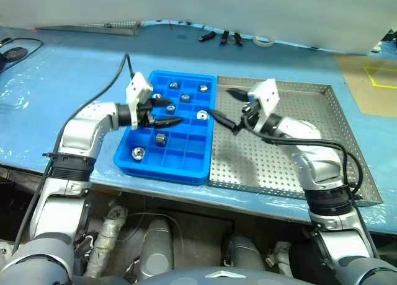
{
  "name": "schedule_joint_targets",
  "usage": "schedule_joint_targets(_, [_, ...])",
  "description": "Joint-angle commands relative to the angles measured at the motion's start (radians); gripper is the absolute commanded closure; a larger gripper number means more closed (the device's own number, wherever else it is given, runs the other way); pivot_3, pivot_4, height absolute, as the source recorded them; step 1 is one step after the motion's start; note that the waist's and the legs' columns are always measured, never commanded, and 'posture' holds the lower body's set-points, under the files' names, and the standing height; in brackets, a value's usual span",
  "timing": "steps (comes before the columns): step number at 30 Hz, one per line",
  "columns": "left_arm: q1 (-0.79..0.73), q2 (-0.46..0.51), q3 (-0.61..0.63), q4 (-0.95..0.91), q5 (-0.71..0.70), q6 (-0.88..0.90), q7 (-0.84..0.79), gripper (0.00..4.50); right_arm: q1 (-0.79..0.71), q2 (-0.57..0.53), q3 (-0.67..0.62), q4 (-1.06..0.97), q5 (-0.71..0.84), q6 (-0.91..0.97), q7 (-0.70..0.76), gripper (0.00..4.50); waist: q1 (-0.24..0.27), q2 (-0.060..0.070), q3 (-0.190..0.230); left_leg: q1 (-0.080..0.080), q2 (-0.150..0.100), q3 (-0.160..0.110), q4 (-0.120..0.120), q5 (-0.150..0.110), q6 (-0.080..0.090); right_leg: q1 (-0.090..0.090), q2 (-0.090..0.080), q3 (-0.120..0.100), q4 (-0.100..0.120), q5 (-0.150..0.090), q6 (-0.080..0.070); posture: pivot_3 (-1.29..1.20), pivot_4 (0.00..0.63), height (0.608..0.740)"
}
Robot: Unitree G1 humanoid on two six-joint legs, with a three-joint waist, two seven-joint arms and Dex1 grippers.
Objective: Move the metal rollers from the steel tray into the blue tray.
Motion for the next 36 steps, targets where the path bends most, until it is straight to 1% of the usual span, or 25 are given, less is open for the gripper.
schedule_joint_targets(1, [-0.021,-0.030,0.006,-0.066,-0.045,0.019,0.024,0.22,-0.004,-0.018,-0.090,0.010,-0.022,0.033,-0.091,0.06,-0.002,0.000,0.000,0.001,0.000,0.000,0.000,0.000,0.000,0.000,0.000,0.000,0.000,0.000,0.000,-0.01,0.150,0.740])
schedule_joint_targets(5, [-0.060,-0.080,-0.026,0.016,-0.016,-0.027,0.032,0.22,-0.002,-0.041,-0.089,0.037,-0.077,0.072,-0.153,0.06,-0.025,0.000,0.000,0.002,0.001,0.000,0.000,0.000,0.000,0.000,0.000,0.001,0.000,0.000,0.000,-0.05,0.150,0.740])
schedule_joint_targets(8, [-0.091,-0.106,-0.037,0.076,-0.004,-0.064,0.026,0.22,-0.005,0.006,-0.066,0.066,-0.085,0.080,-0.185,0.06,-0.036,0.000,0.000,0.001,0.001,0.001,0.000,0.000,0.000,0.000,0.001,0.002,0.000,0.000,0.000,-0.07,0.150,0.740])
schedule_joint_targets(11, [-0.118,-0.122,-0.042,0.125,0.008,-0.092,0.025,0.22,-0.030,0.067,-0.036,0.183,-0.145,0.041,-0.248,0.06,-0.054,0.000,0.000,0.001,0.001,0.001,0.000,0.000,0.000,0.000,0.001,0.001,0.000,0.000,0.000,-0.09,0.150,0.740])
schedule_joint_targets(14, [-0.131,-0.131,-0.045,0.145,0.012,-0.107,0.016,0.22,-0.077,0.122,-0.049,0.288,-0.165,0.007,-0.302,0.06,-0.057,0.000,0.000,0.001,0.000,0.001,0.000,0.000,0.001,-0.001,0.001,0.002,0.000,0.000,0.000,-0.09,0.150,0.740])
schedule_joint_targets(16, [-0.133,-0.132,-0.045,0.145,0.012,-0.109,0.013,0.22,-0.096,0.139,-0.061,0.343,-0.176,-0.019,-0.324,0.06,-0.056,0.000,0.000,0.001,0.000,0.002,0.001,0.000,0.001,-0.001,0.001,0.002,0.000,0.000,0.000,-0.09,0.150,0.740])
schedule_joint_targets(19, [-0.131,-0.129,-0.051,0.148,0.023,-0.118,0.012,0.22,-0.113,0.135,-0.090,0.437,-0.206,-0.066,-0.388,0.06,-0.053,0.000,0.000,0.000,0.000,0.002,0.001,-0.001,0.002,-0.001,0.001,0.002,0.000,0.000,0.000,-0.08,0.150,0.740])
schedule_joint_targets(25, [-0.118,-0.119,-0.050,0.131,0.024,-0.110,0.013,0.22,-0.101,0.142,-0.091,0.484,-0.205,-0.099,-0.381,0.06,-0.054,0.000,0.000,0.000,0.000,0.002,0.002,-0.002,0.004,0.001,0.001,0.001,-0.001,0.000,0.000,-0.08,0.150,0.740])
schedule_joint_targets(36, [-0.114,-0.116,-0.063,0.125,0.029,-0.103,0.015,0.22,-0.074,0.190,-0.135,0.551,-0.170,-0.042,-0.411,0.06,-0.055,0.000,0.000,0.001,0.000,0.002,0.002,-0.002,0.004,0.001,0.001,0.001,0.000,0.000,0.000,-0.08,0.150,0.740])
